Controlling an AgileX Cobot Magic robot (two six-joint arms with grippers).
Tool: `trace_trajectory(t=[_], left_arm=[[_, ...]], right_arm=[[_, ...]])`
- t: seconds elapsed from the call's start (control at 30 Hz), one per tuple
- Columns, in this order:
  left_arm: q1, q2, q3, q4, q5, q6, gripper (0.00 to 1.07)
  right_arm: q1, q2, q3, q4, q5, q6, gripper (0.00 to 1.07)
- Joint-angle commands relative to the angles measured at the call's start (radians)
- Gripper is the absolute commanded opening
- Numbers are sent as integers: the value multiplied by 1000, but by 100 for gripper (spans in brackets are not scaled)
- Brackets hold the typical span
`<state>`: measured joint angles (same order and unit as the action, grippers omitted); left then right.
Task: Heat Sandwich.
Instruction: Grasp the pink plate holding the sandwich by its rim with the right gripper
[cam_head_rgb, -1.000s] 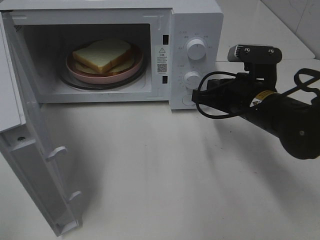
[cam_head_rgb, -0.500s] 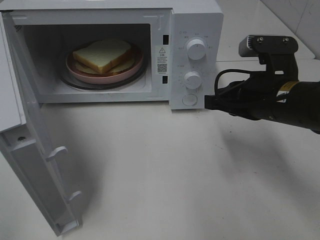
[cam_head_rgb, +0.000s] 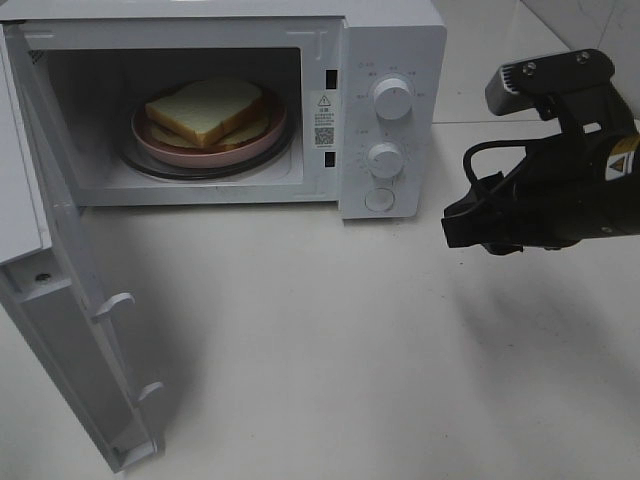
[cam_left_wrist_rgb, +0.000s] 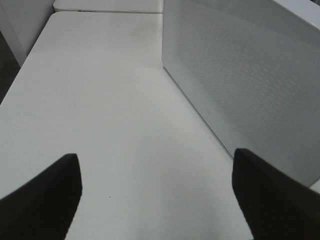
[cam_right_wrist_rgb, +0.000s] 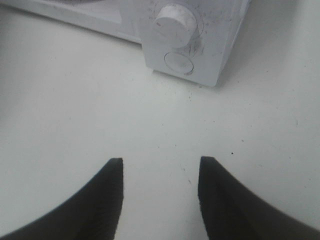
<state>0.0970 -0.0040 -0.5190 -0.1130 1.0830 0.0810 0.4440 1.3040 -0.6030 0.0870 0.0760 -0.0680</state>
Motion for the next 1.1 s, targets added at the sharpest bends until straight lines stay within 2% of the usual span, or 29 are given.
trace_trajectory(t=[0.03, 0.17, 0.33, 0.4, 0.43, 0.47, 0.57, 0.6, 0.7, 0.77, 0.9, 1.1], left_arm=[[2, -17, 3, -1, -14, -5, 78], [2, -17, 3, -1, -14, -5, 78], [2, -17, 3, -1, -14, -5, 78], [2, -17, 3, -1, -14, -5, 78], [2, -17, 3, -1, -14, -5, 78], [2, -17, 3, -1, -14, -5, 78], [2, -17, 3, -1, -14, -5, 78], [2, -17, 3, -1, -14, -5, 78], [2, -17, 3, -1, -14, -5, 78], [2, -17, 3, -1, -14, -5, 78], [2, -17, 3, -1, -14, -5, 78], [2, -17, 3, -1, -14, -5, 78]], right_arm=[[1, -12, -31, -7, 88, -55, 50], [1, -12, -173, -7, 309, -231, 50], [1, -12, -244, -7, 370, -366, 55], [1, -12, -267, -7, 383, -444, 62], [1, -12, -283, -6, 390, -519, 70], [1, -12, -283, -6, 390, -519, 70], [1, -12, -292, -6, 396, -655, 81], [1, -12, -292, -5, 397, -769, 81], [1, -10, -292, 6, 394, -868, 79], [1, -5, -298, 61, 396, -931, 76], [1, 14, -318, 132, 410, -937, 76], [9, 66, -371, 144, 479, -944, 76]])
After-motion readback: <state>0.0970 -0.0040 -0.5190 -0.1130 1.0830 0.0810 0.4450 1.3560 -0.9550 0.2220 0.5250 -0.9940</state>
